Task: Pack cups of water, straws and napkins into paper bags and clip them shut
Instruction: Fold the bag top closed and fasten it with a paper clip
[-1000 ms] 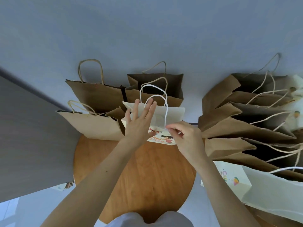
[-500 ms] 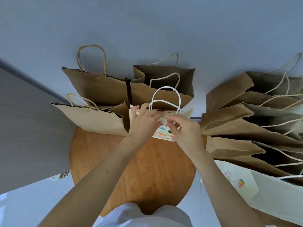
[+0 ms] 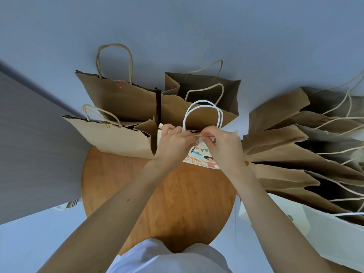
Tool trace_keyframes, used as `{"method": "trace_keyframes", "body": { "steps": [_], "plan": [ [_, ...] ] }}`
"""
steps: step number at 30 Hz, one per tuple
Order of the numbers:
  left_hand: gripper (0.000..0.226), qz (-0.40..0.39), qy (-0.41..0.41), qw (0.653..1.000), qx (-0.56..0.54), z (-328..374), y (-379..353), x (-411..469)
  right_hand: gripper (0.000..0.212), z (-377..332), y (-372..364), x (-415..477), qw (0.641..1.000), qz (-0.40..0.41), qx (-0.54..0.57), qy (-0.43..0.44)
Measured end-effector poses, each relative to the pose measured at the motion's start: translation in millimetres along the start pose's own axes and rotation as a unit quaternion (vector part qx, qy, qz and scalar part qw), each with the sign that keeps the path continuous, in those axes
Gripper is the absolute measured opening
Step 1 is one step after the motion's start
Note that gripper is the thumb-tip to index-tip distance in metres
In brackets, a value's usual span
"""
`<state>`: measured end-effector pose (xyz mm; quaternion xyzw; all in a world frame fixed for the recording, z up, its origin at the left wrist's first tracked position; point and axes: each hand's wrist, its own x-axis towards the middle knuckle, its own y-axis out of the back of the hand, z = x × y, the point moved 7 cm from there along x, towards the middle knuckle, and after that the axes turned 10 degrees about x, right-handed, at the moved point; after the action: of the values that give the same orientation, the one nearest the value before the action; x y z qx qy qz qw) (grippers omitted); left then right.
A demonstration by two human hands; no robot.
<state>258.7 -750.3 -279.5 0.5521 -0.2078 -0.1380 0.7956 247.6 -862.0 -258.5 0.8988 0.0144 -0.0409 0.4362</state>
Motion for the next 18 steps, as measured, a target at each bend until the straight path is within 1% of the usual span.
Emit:
{"method": "trace_keyframes", "body": {
  "steps": [5,9,18],
  "plan": [
    [0.020,0.002,-0.007,1.000,0.000,1.7,-3.3,-1.3,0.021,-3.4,-0.6,5.4,0.999,-0.034,-0.033,0.014],
    [0.018,0.004,-0.005,1.000,-0.007,1.7,-1.7,-1.7,0.021,-1.0,-1.6,6.0,0.998,-0.048,-0.031,0.005],
    [0.020,0.010,-0.005,1.000,-0.009,1.7,-0.9,-0.1,0.026,-4.2,-1.1,-0.3,0.999,-0.030,-0.026,0.017]
  ]
}}
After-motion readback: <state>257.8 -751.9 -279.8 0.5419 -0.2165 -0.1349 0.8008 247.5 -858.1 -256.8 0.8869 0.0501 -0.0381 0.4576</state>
